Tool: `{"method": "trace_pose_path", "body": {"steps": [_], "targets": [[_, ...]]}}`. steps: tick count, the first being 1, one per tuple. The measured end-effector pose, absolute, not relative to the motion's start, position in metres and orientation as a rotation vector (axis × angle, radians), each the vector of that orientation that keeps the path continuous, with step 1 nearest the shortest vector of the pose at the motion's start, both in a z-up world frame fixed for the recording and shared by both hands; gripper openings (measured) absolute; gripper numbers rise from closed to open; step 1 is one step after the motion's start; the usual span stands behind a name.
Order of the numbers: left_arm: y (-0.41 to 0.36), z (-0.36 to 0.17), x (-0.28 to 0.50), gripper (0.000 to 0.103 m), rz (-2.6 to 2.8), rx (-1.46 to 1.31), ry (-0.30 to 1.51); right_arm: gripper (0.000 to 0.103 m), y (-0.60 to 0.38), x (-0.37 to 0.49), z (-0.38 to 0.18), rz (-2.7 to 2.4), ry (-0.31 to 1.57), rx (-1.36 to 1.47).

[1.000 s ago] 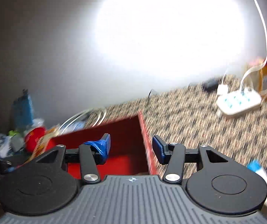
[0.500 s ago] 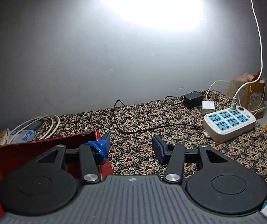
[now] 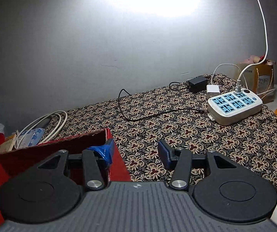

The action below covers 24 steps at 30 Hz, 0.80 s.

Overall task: Organize rigid objects
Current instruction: 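Move the right gripper down toward the pine cone beside the red box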

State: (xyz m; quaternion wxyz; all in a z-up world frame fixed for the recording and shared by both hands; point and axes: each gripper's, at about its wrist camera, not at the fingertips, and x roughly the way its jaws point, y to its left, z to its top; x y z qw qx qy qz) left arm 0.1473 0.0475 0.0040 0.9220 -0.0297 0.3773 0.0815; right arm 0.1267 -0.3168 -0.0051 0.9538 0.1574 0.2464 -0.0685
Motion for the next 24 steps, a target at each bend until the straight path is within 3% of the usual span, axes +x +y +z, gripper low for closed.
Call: {"method": "trace_pose_path", "body": {"steps": [11, 17, 24], "targets": [[0.040, 0.041, 0.106, 0.102, 0.167, 0.036, 0.699, 0.034, -0.309, 0.055, 0.019, -0.158, 0.364, 0.272], [0.031, 0.056, 0.077, 0.102, 0.126, 0.078, 0.708, 0.034, -0.291, 0.022, 0.017, 0.063, 0.492, 0.328], [0.030, 0.057, 0.042, 0.102, 0.105, 0.089, 0.767, 0.034, -0.263, -0.011, 0.012, 0.223, 0.541, 0.203]]}}
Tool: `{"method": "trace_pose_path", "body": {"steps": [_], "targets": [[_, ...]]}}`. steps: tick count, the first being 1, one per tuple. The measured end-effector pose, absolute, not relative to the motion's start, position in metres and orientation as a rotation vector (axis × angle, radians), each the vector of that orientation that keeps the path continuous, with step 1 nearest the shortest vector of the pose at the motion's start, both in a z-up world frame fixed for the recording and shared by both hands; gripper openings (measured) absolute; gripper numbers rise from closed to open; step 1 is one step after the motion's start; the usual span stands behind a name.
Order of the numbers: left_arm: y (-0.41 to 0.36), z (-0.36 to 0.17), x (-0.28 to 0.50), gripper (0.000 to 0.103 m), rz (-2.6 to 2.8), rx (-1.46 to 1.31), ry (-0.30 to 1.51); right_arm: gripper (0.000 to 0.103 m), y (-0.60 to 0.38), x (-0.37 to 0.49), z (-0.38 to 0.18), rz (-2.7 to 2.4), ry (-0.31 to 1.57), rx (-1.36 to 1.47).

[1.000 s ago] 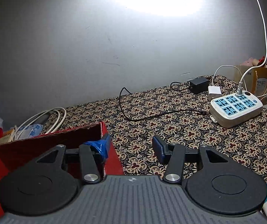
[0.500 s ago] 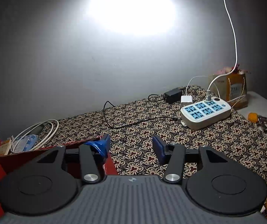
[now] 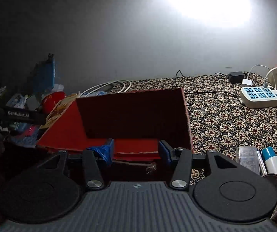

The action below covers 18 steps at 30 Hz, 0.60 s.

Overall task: Organize rigid objects
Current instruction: 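Move the right gripper down toward the pine cone beside the red box, then close the right gripper on the pine cone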

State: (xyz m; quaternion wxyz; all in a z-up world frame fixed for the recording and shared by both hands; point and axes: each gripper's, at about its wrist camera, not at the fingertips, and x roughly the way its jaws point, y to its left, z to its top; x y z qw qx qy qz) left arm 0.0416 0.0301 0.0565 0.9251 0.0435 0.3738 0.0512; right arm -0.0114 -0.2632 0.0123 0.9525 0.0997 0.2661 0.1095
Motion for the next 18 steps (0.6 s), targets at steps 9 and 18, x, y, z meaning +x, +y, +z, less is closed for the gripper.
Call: {"method": "trace_pose_path", "body": {"steps": [9, 18], "targets": [[0.034, 0.052, 0.005, 0.102, 0.061, 0.101, 0.796, 0.034, -0.260, -0.027, -0.016, 0.248, 0.683, 0.195], [0.028, 0.015, -0.037, 0.102, -0.257, 0.097, 0.878, 0.032, -0.274, -0.039, -0.045, 0.244, 0.838, 0.266]]}}
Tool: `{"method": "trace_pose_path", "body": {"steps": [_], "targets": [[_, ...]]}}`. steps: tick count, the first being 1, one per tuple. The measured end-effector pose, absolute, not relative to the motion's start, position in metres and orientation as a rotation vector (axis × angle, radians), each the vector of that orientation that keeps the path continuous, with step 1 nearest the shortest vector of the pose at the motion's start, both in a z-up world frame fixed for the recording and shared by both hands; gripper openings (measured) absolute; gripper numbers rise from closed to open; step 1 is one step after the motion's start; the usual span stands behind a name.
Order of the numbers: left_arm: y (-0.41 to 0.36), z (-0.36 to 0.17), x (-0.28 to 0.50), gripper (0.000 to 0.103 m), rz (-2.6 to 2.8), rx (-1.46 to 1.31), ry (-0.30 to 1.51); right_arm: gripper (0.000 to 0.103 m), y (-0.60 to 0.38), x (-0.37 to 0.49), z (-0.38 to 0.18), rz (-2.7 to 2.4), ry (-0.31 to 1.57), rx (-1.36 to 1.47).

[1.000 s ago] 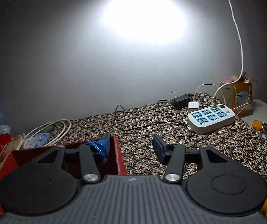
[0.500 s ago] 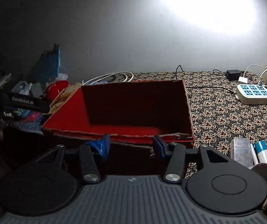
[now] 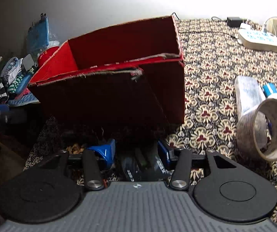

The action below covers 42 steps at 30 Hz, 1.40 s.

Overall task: Organize rigid objects
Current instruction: 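Close the right gripper on the pine cone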

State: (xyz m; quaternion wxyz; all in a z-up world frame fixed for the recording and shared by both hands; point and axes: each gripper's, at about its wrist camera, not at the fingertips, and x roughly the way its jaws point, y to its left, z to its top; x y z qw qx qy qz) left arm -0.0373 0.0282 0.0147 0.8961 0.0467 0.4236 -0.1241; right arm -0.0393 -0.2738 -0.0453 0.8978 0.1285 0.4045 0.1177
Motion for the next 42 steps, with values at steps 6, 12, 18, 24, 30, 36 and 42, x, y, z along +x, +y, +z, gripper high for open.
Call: {"method": "trace_pose_path", "body": {"steps": [6, 12, 18, 24, 30, 36, 42], "targets": [[0.004, -0.017, -0.058, 0.102, -0.447, 0.093, 0.945, 0.027, -0.270, -0.040, -0.047, 0.339, 0.846, 0.304], [-0.013, -0.035, -0.054, 0.102, -0.471, 0.111, 0.961, 0.022, -0.253, -0.033, -0.044, 0.450, 0.831, 0.283], [-0.015, -0.048, -0.043, 0.084, -0.469, 0.067, 0.990, 0.019, -0.238, -0.013, -0.049, 0.593, 0.907, 0.353], [-0.021, -0.060, -0.039, 0.058, -0.484, 0.065, 1.031, 0.018, -0.224, -0.002, -0.058, 0.615, 1.017, 0.343], [-0.023, -0.069, -0.034, 0.032, -0.482, 0.054, 1.056, 0.012, -0.223, 0.003, -0.060, 0.592, 1.045, 0.347], [-0.024, -0.056, -0.043, 0.031, -0.511, 0.094, 1.018, 0.011, -0.226, -0.001, -0.050, 0.621, 1.010, 0.320], [-0.023, -0.013, -0.053, 0.030, -0.578, 0.102, 0.916, 0.011, -0.236, -0.008, -0.014, 0.623, 0.913, 0.314]]}}
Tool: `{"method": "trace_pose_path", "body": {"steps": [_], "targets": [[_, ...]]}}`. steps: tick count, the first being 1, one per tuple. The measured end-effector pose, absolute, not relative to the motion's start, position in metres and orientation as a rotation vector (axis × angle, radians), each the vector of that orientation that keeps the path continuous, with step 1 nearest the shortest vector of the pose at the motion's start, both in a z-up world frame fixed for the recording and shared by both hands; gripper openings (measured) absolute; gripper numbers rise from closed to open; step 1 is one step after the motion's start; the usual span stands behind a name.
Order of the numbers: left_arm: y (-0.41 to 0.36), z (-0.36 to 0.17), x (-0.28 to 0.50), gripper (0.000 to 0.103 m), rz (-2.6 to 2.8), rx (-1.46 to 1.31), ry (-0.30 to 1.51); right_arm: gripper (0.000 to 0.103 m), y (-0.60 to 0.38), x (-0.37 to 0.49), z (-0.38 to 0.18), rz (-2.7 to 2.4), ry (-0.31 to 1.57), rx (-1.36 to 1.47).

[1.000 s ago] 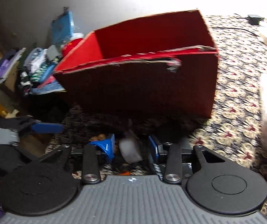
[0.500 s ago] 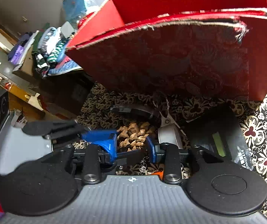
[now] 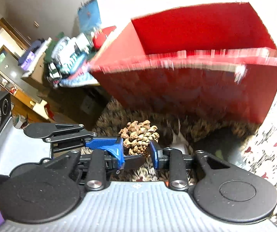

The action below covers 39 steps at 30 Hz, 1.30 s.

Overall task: Organize rigid objects
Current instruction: 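Close the right gripper on the pine cone, then lift the pine cone over the box rim and open the right gripper inside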

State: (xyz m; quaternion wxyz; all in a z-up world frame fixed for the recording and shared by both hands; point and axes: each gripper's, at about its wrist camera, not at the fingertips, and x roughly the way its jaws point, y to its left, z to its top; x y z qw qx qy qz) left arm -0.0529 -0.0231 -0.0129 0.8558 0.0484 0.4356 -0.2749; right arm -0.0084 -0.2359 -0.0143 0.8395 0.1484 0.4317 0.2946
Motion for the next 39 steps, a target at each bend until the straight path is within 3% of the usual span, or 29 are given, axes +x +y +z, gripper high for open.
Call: {"method": "trace_pose_path", "body": {"steps": [11, 21, 28, 32, 39], "targets": [[-0.037, 0.075, 0.007, 0.030, -0.570, 0.130, 0.638, 0.011, -0.245, 0.038, 0.069, 0.560, 0.588, 0.228], [-0.039, 0.022, 0.114, 0.029, -0.471, 0.133, 0.844, 0.010, -0.222, 0.159, 0.031, 0.519, 0.824, 0.291], [-0.029, -0.015, 0.152, 0.030, -0.367, 0.122, 0.967, 0.008, -0.212, 0.183, 0.002, 0.492, 0.898, 0.313], [-0.021, -0.012, 0.158, 0.040, -0.299, 0.084, 0.949, 0.009, -0.225, 0.189, 0.000, 0.492, 0.900, 0.418], [-0.021, -0.013, 0.153, 0.044, -0.273, 0.075, 0.922, 0.009, -0.240, 0.188, -0.009, 0.470, 0.915, 0.545]]}}
